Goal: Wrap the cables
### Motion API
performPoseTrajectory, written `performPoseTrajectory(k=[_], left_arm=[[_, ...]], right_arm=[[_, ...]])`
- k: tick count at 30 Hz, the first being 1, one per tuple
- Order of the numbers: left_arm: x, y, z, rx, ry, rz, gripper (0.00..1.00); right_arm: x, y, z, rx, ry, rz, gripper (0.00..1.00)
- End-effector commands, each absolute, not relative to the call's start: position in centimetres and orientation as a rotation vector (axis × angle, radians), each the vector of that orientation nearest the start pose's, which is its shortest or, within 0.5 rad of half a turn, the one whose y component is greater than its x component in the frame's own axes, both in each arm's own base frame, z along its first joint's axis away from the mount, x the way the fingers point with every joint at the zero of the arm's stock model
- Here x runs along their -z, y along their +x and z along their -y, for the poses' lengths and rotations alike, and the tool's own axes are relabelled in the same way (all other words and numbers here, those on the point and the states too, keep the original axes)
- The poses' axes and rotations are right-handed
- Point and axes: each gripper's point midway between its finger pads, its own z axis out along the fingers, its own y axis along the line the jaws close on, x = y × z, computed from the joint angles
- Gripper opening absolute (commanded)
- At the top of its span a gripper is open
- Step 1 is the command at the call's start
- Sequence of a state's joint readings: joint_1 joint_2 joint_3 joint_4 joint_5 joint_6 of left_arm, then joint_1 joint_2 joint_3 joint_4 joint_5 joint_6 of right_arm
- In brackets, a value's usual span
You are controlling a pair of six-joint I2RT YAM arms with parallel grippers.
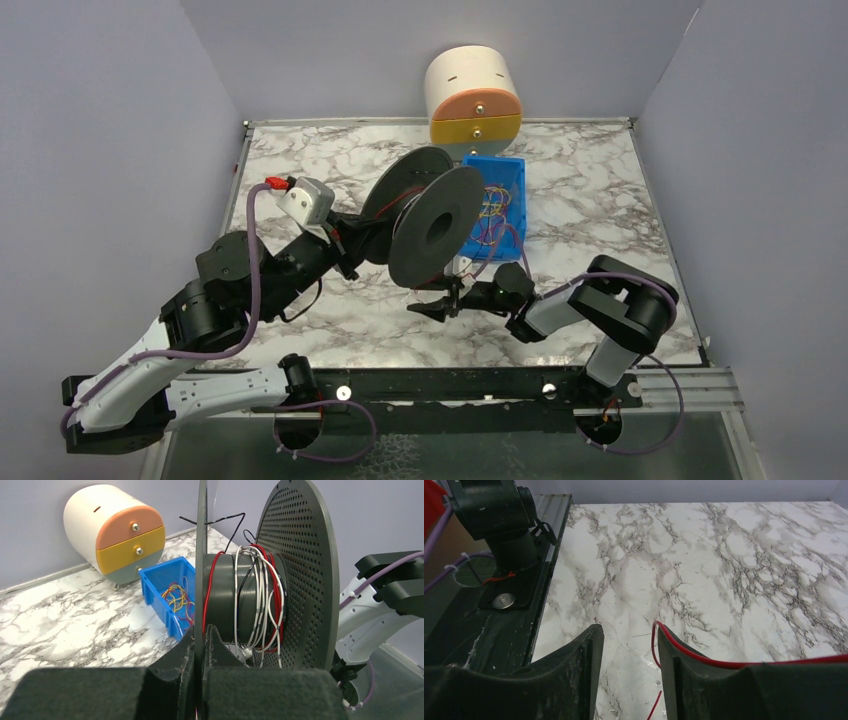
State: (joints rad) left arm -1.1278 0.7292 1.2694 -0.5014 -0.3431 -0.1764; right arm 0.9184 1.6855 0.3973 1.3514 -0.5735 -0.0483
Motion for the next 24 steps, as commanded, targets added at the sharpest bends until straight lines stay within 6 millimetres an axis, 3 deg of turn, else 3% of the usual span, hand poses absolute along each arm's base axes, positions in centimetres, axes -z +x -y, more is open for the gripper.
performPoseTrajectory(k=[1, 7, 14, 24], left_arm=[[-48.3, 14.5, 18.9, 0.881, 0.360, -1.378, 0.00], [-48.8, 14.8, 17.6, 0.881, 0.277, -1.361, 0.00], [-47.9, 16.5, 16.6, 0.835, 0.135, -1.364, 0.00], [-44.4, 20.5, 16.4, 0.613, -0.032, -1.411, 0.00]], right_arm=[[-14.4, 17.0, -38.4, -1.141, -1.102, -1.102, 0.43], [-13.6, 16.6, -37.9, -1.142, -1.075, -1.148, 0.02], [-13.7, 15.4, -37.1, -1.088, -1.043, -1.182, 0.01], [-13.7, 11.6, -37.5, -1.037, -1.090, -1.227, 0.01]])
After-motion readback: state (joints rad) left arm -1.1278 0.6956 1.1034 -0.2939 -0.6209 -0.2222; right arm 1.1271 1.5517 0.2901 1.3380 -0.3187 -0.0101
